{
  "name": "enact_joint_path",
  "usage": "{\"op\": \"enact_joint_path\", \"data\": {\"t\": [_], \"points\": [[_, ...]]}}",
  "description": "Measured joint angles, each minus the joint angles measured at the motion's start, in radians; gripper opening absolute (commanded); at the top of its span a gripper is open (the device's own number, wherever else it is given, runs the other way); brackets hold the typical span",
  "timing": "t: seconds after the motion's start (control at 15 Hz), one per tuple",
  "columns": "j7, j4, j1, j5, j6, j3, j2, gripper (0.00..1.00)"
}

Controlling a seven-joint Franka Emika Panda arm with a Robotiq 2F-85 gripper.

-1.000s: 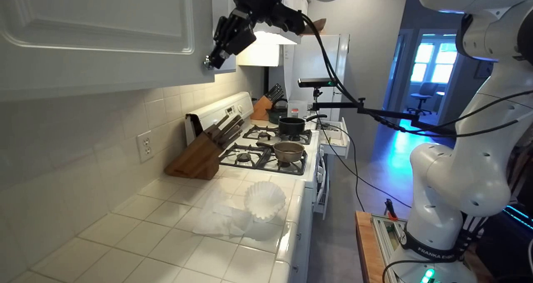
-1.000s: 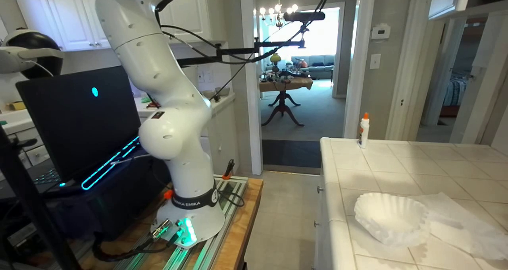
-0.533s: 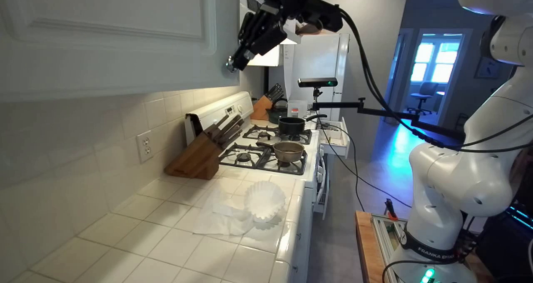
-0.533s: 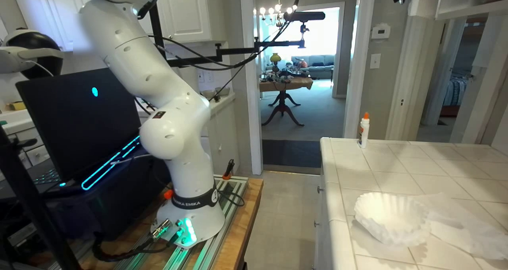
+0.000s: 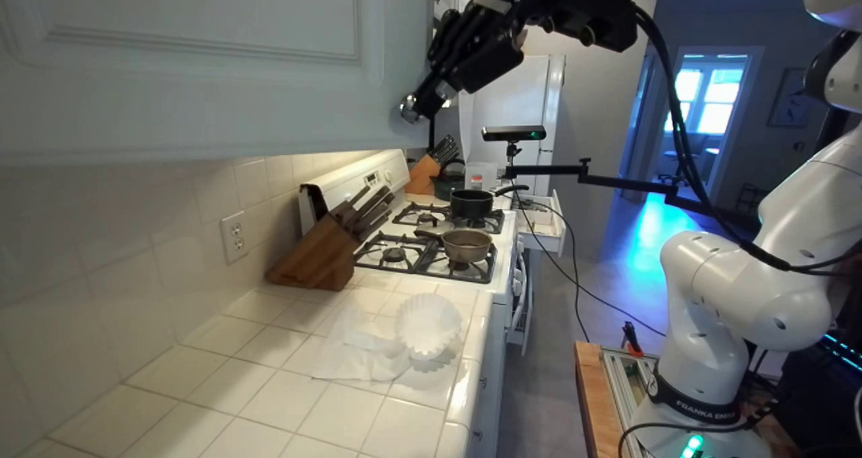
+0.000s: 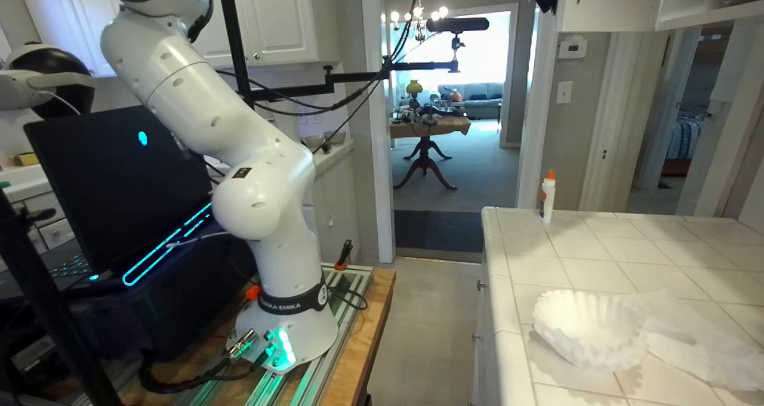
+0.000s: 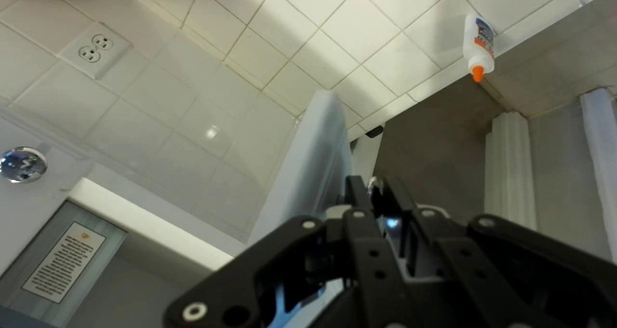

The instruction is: Open the top left cabinet door

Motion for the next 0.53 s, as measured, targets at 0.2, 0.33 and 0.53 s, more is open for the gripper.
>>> {"op": "enact_joint_path", "data": {"t": [0.2, 0.33, 0.53], "points": [[0.07, -0.013, 0.014, -0.036, -0.007, 0.051, -0.024, 0.51], [0.092, -0.013, 0.03, -0.054, -0.021, 0.08, -0.03, 0.65], [0.104, -0.013, 0.052, -0.083, -0.038, 0.117, -0.031, 0.84]]}}
